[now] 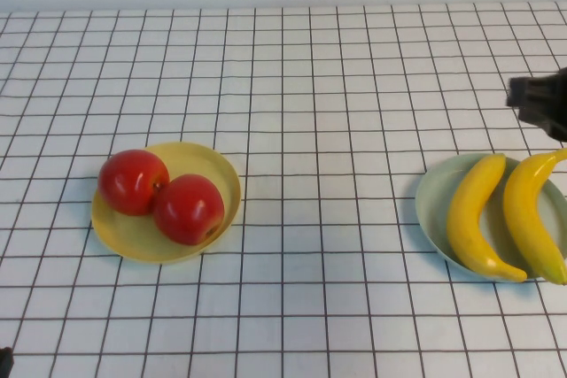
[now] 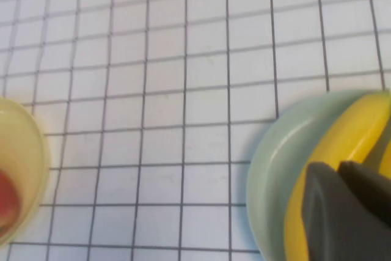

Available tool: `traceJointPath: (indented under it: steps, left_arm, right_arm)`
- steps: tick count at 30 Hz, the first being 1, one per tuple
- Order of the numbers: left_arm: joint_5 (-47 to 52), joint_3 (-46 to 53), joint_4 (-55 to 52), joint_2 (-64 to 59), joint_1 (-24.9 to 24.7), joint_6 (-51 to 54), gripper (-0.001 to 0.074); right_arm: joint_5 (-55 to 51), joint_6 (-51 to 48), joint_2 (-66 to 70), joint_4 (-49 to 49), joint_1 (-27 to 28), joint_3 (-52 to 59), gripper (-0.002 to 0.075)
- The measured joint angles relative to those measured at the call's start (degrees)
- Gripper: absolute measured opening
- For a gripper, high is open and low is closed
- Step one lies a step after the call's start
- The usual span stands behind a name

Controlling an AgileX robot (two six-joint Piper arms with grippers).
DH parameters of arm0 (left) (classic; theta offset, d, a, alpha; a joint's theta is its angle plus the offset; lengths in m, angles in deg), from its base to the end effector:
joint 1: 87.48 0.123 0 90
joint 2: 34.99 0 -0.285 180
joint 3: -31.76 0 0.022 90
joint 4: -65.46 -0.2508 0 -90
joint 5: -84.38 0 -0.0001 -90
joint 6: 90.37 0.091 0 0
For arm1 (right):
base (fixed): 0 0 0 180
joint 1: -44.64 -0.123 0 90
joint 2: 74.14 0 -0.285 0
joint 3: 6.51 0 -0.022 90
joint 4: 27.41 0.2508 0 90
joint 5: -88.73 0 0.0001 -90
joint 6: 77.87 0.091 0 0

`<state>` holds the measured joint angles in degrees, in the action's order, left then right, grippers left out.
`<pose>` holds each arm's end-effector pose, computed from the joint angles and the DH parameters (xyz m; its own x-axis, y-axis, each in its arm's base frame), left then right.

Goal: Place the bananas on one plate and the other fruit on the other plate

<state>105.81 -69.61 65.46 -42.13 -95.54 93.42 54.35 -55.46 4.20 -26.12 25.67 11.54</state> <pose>0.0521 -0.0074 0.1719 -0.2829 0.1068 -0.9532 0.1593 0.9852 0.0631 0.2483 0.0866 0.3366 -0.6995 0.1807 -0.6914 -0.0605 0.9490 0.3093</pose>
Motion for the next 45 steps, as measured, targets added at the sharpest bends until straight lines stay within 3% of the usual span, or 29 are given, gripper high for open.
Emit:
traceJointPath:
  steps: [5, 13, 19, 27, 33, 37, 45]
  left_arm:
    - [0.00, 0.00, 0.00, 0.00, 0.00, 0.00, -0.0004]
    - [0.00, 0.00, 0.00, 0.00, 0.00, 0.00, -0.0004]
    - [0.00, 0.00, 0.00, 0.00, 0.00, 0.00, -0.0004]
    - [0.00, 0.00, 0.00, 0.00, 0.00, 0.00, -0.0004]
    - [0.00, 0.00, 0.00, 0.00, 0.00, 0.00, -0.0004]
    - [0.03, 0.00, 0.00, 0.00, 0.00, 0.00, -0.0004]
    - [0.03, 0.00, 0.00, 0.11, 0.00, 0.00, -0.0004]
  right_arm:
    - [10.03, -6.35, -16.58, -0.09, 0.00, 11.67, -0.0011]
    - [10.71, -8.69, -38.27, -5.70, 0.12, 25.07, -0.0015]
    - [11.51, -8.90, -48.20, -11.62, 0.12, 31.81, -0.0015]
    - [13.43, -8.90, -55.23, -11.51, 0.40, 40.99, -0.0015]
    - [18.20, -9.59, -62.74, -5.25, 4.84, 52.25, -0.0015]
    - [18.79, -15.15, -70.08, -0.54, 10.92, 58.40, -0.0015]
    - [16.86, -21.29, -71.00, 1.85, 16.06, 60.57, -0.0015]
